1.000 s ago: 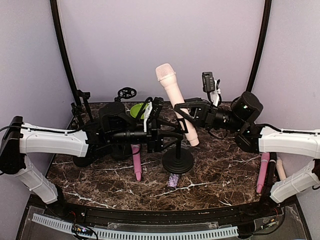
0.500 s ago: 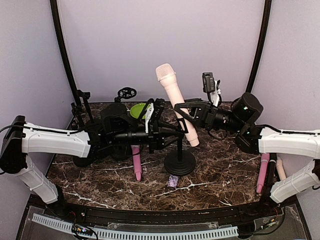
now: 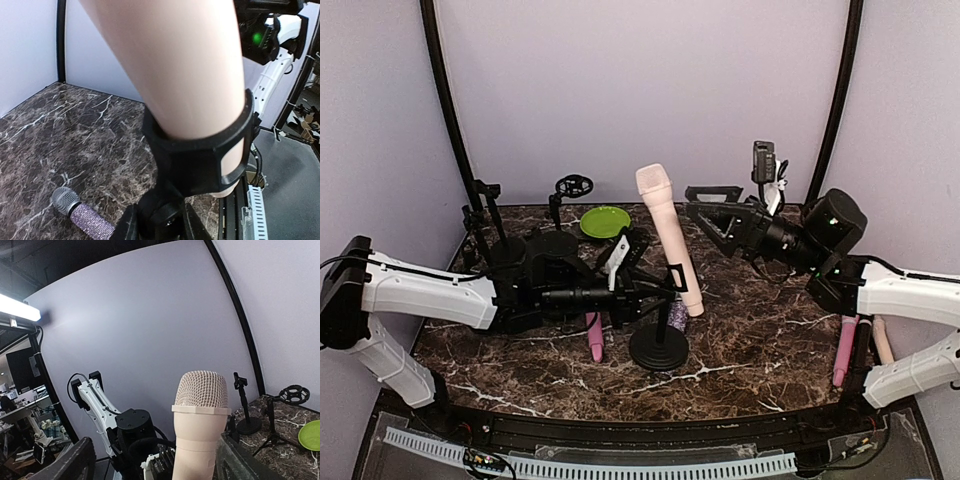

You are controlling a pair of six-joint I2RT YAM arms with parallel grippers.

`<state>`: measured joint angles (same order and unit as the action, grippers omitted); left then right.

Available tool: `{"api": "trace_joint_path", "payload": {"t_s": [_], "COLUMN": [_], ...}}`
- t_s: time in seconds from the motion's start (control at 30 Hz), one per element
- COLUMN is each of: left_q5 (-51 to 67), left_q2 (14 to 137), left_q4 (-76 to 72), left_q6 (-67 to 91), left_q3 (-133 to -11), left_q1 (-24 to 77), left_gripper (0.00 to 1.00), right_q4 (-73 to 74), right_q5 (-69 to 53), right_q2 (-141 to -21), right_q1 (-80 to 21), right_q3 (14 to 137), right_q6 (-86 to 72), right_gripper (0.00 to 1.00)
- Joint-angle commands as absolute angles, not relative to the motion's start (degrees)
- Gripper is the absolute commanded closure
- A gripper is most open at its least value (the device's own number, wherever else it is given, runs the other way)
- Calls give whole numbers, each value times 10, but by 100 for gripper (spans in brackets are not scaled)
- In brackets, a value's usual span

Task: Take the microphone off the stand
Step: Pass from the right arm to the left, then remove the microphone from the microphone stand.

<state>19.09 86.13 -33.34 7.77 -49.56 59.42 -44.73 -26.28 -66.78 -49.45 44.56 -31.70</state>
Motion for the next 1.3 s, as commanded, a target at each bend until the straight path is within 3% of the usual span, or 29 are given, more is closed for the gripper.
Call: {"api": "trace_joint_path", "payload": {"t_s": [0.0,0.13,0.5,0.7,1.1,1.27], "left_q5": [134,100,33,9,7,8], "left_q2": [805,797,799,800,798,799], "left_q4": [-367,-351,-303,-281,-289,-291], "left_q6": [75,78,92,106,103,101], "left_q3": [-494,-487,-492,-496,-488,-485], "left_q1": [595,595,595,595,595,595], "left_gripper": [100,100,100,100,100,100], "right_q4": [-381,-318,-132,-101,-50,-62], "right_q5": [-207,-193,-111,-94,22,24], "right_q2": [-641,-626,-684,-725,-782,-791], "right_q1": [-494,-495,-529,-563,-596,-597], "right_q3": [451,461,560,604,660,674], "right_q6": [-265,-227,-159,-136,-105,-113], "right_gripper": [9,2,1,1,25,23]}}
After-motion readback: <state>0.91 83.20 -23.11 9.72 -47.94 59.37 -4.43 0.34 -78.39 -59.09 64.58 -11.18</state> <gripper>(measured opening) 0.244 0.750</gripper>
